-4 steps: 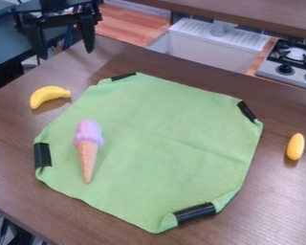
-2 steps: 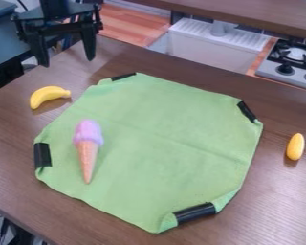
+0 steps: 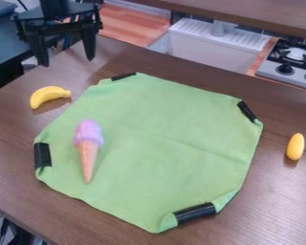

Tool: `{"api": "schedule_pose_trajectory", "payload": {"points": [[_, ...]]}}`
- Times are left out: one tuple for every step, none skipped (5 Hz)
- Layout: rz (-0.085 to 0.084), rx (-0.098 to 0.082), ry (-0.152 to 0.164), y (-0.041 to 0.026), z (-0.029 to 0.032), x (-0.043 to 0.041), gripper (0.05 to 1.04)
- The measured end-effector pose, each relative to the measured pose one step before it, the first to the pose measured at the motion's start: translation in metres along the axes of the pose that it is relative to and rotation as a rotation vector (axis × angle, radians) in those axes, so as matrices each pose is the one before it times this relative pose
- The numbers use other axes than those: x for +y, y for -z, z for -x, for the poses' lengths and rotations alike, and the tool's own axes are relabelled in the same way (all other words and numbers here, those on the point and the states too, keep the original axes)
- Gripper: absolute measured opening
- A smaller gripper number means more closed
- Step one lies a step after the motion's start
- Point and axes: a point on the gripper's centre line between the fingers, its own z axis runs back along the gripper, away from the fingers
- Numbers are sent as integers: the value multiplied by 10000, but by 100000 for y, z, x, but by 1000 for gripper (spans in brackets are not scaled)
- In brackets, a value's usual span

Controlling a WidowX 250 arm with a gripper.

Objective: Fold the cloth from the bottom right to the top left

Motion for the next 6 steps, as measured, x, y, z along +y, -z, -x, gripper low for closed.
{"api": "schedule_pose_trajectory", "payload": {"points": [[476, -610, 1271, 2748, 2741, -3505, 1000], [507, -630, 446, -267, 1110, -4215, 999], [-80, -208, -46, 1024, 873, -3335, 999], [21, -140, -259, 981, -154, -2822, 1000], [-87, -210, -339, 1265, 27, -2560, 999], [-52, -74, -88, 1053, 91, -2228, 999]]}}
